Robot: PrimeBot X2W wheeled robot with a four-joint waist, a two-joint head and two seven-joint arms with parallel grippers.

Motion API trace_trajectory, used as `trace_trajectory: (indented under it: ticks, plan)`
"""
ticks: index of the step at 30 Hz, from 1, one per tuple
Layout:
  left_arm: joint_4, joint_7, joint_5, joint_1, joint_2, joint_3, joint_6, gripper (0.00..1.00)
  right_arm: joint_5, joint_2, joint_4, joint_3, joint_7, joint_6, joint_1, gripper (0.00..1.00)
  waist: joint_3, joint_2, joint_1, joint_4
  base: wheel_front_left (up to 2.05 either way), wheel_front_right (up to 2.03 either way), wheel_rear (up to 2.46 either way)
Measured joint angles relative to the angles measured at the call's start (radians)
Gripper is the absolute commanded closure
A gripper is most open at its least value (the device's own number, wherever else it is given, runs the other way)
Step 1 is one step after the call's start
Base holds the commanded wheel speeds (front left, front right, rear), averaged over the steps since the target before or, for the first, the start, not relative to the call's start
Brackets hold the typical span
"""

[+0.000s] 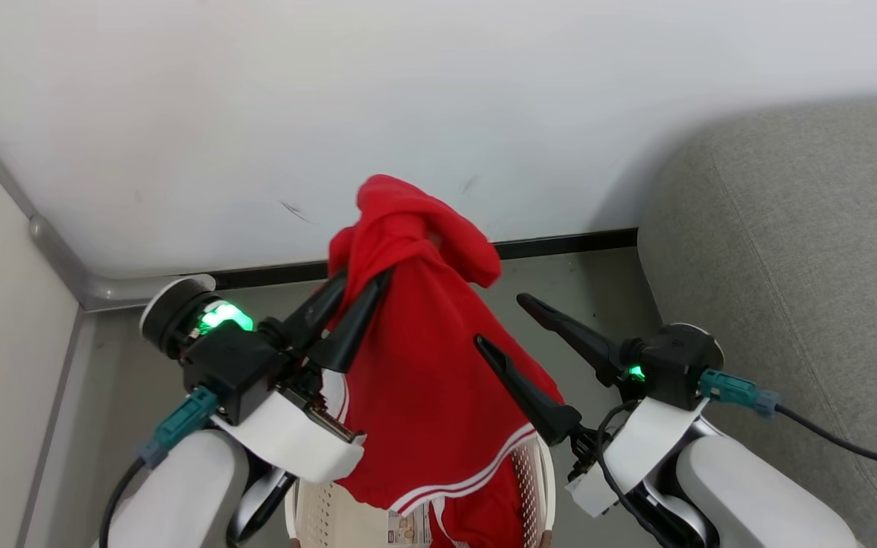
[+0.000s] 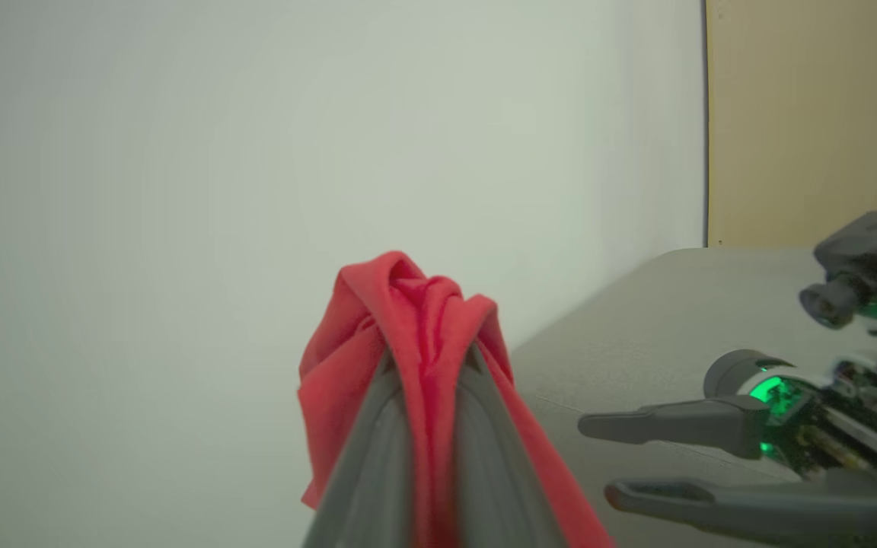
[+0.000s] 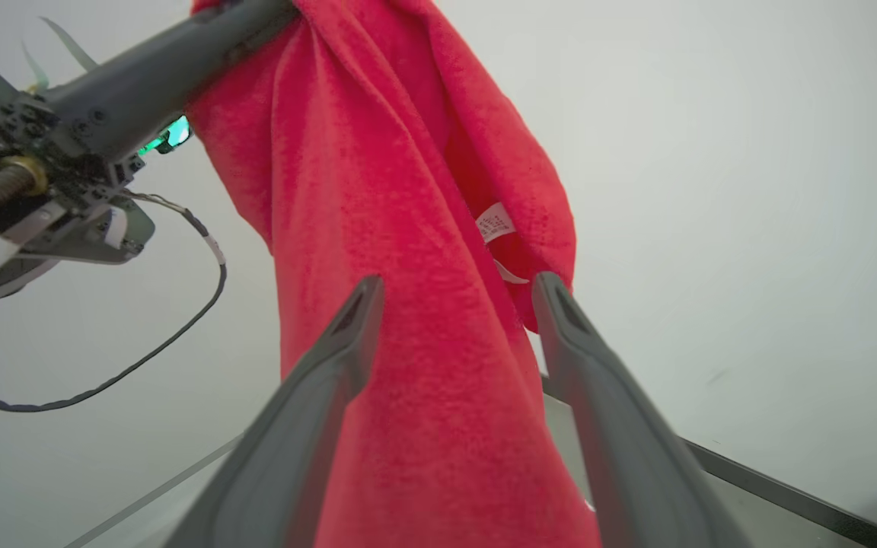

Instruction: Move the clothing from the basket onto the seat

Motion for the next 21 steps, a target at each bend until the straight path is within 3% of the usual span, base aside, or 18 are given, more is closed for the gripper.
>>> trace_trajectory:
  ticks: [13,14,15,17,21]
  plan:
    - [-0.049,0.031,0.016,-0.029,0.002,-0.102,-0.007,1.0,0.067,-0.025,0.009,0.075,0.0,0.0,-0.003,0.0,-0.001,0.0,0.0,-0.001,0.0,0.0,0.0]
    - [-0.052,0.032,0.016,-0.03,0.002,-0.106,-0.007,1.0,0.071,-0.027,0.012,0.081,0.0,0.0,-0.003,0.05,0.0,0.0,0.0,-0.001,0.0,0.0,0.0]
    - [-0.054,0.032,0.016,-0.032,0.003,-0.11,-0.007,1.0,0.075,-0.029,0.014,0.084,0.0,0.0,-0.003,0.52,0.001,0.0,0.0,-0.001,0.0,0.0,0.0]
    - [-0.057,0.033,0.016,-0.038,0.003,-0.116,-0.007,1.0,0.081,-0.033,0.015,0.092,0.0,0.0,-0.008,1.0,0.002,0.0,-0.0001,0.0,0.0,0.0,0.0]
    - [-0.061,0.042,0.014,-0.04,0.005,-0.124,-0.008,1.0,0.091,-0.039,0.013,0.094,0.0,0.0,-0.018,1.0,0.005,0.0,0.0,0.001,0.0,0.0,0.0]
